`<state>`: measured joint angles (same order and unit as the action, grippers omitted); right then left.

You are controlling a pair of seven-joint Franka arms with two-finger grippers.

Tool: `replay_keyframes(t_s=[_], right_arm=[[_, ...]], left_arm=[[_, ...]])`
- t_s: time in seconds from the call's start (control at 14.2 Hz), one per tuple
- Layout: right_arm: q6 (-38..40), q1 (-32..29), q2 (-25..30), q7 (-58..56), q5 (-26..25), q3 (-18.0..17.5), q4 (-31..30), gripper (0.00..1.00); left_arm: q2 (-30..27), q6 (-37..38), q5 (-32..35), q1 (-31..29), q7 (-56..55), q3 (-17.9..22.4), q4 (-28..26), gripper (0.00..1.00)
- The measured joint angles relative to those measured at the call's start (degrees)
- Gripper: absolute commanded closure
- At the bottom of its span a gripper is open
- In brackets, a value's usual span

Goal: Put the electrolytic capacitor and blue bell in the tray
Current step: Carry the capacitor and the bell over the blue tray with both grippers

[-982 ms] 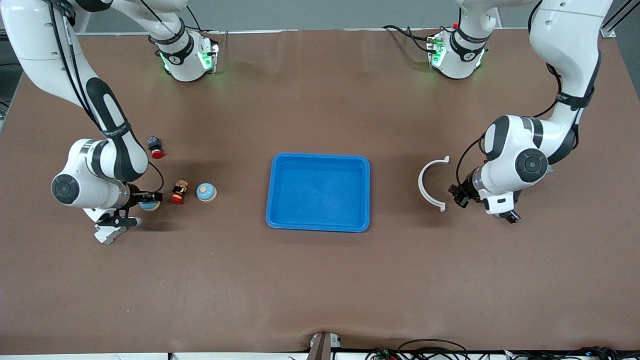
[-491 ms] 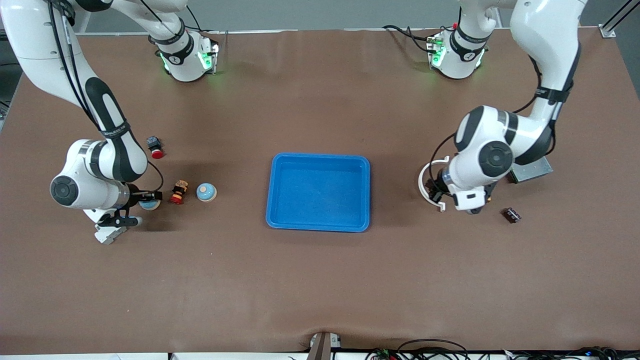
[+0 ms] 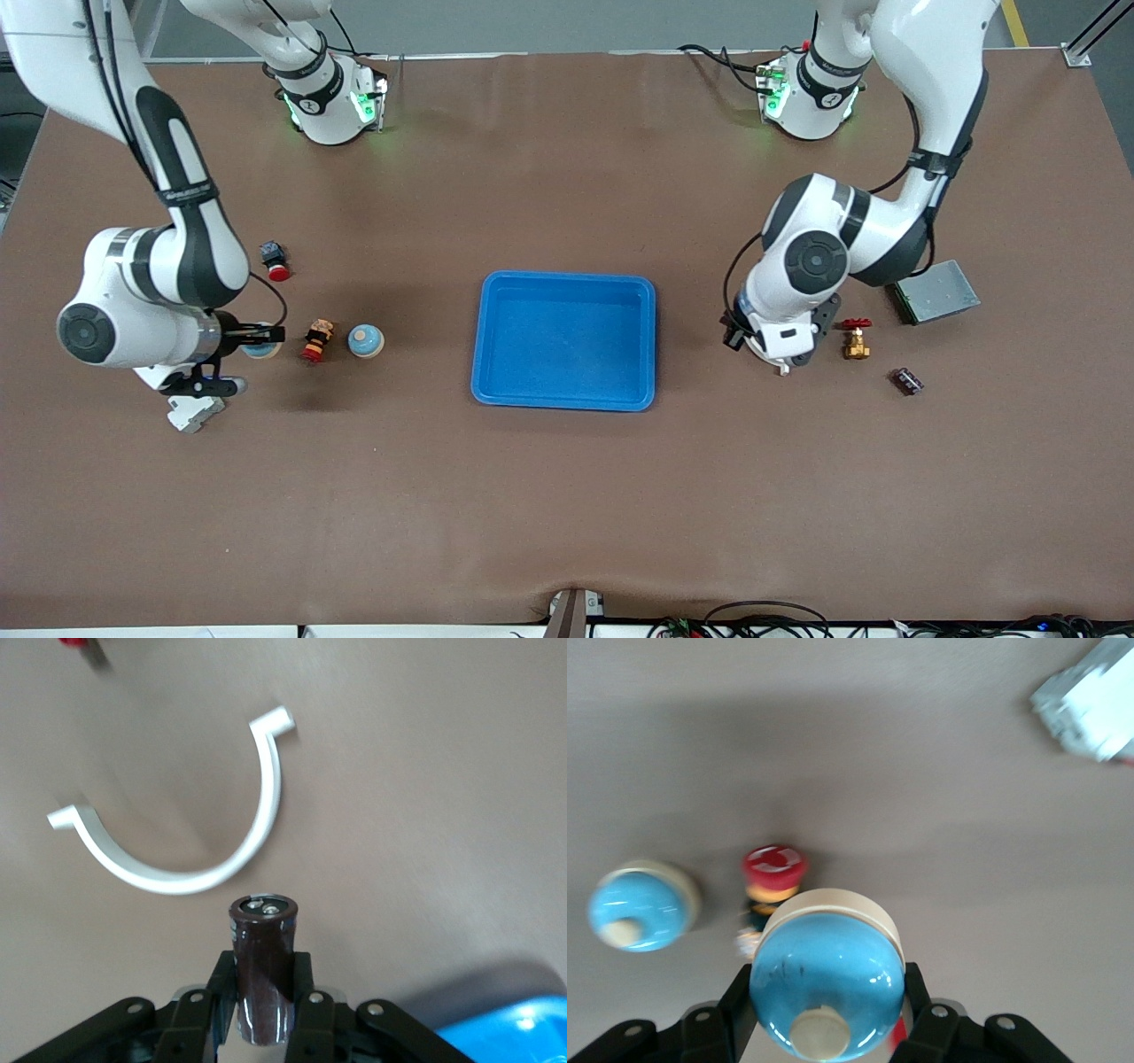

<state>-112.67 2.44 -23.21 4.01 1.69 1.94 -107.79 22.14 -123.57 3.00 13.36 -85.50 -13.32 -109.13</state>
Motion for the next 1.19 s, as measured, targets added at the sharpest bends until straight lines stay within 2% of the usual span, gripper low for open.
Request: replay_keyframes(t_s=[0.28,0.7,0.98,1.19], right_arm=[[2.1,9.4,1.6,16.9,1.8,-0.5,0.0,0.90],[1.1,18.9,1.7,27.8,15.4,-0.5,0.1,0.91],[-4.8,25.5,1.1,37.0,16.4,-0.5,0.1,0.91],[-10.4,29.9,-1.0,41.1,16.4,-0.5,0.1,0.91]], left_arm=[[2.3,0.0,0.0,4.4,-7.4,0.0,3.7,1.00],[8.7,-0.1,0.0,8.6,-16.1,0.0,10.4,1.00],[14.2,-0.2,0.0,12.0,-21.4,0.0,15.5,1.00],[17.3,-3.6,0.0,13.0,-22.6,0.0,16.6,1.00]])
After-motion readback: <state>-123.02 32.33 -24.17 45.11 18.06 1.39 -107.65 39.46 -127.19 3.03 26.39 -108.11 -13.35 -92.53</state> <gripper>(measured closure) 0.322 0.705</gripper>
